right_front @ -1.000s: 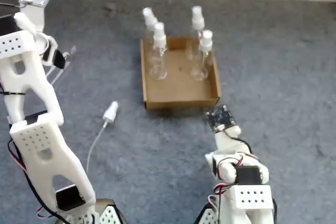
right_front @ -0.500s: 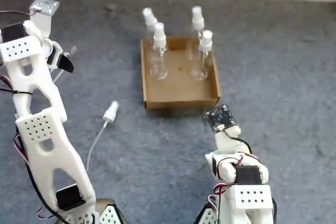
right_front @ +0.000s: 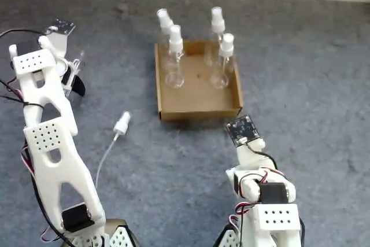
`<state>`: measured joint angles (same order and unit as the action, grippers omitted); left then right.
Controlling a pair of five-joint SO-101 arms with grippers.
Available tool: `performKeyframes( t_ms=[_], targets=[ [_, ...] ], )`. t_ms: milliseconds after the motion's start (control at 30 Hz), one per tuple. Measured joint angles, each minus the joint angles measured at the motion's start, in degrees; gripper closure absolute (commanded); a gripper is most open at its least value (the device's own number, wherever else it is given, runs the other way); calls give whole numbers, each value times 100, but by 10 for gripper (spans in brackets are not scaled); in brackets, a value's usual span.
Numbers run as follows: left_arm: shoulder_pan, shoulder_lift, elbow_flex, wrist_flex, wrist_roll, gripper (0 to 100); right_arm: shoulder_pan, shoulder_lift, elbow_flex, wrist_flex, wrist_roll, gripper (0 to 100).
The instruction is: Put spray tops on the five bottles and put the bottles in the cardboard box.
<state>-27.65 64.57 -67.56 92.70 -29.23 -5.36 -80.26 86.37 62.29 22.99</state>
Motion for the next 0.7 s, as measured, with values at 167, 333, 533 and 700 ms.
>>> performKeyframes(
  t_ms=[167,333,533,700],
  targets=[
    [-26,-97,-281,738,149,989,18,0,0,0,0,993],
    [-26,-1248,290,853,651,990,18,0,0,0,0,993],
    [387,-4246,3657,853,765,989,97,0,0,0,0,992],
    [1829,-7675,6637,853,659,989,835,0,-62,114,431,992]
  ],
)
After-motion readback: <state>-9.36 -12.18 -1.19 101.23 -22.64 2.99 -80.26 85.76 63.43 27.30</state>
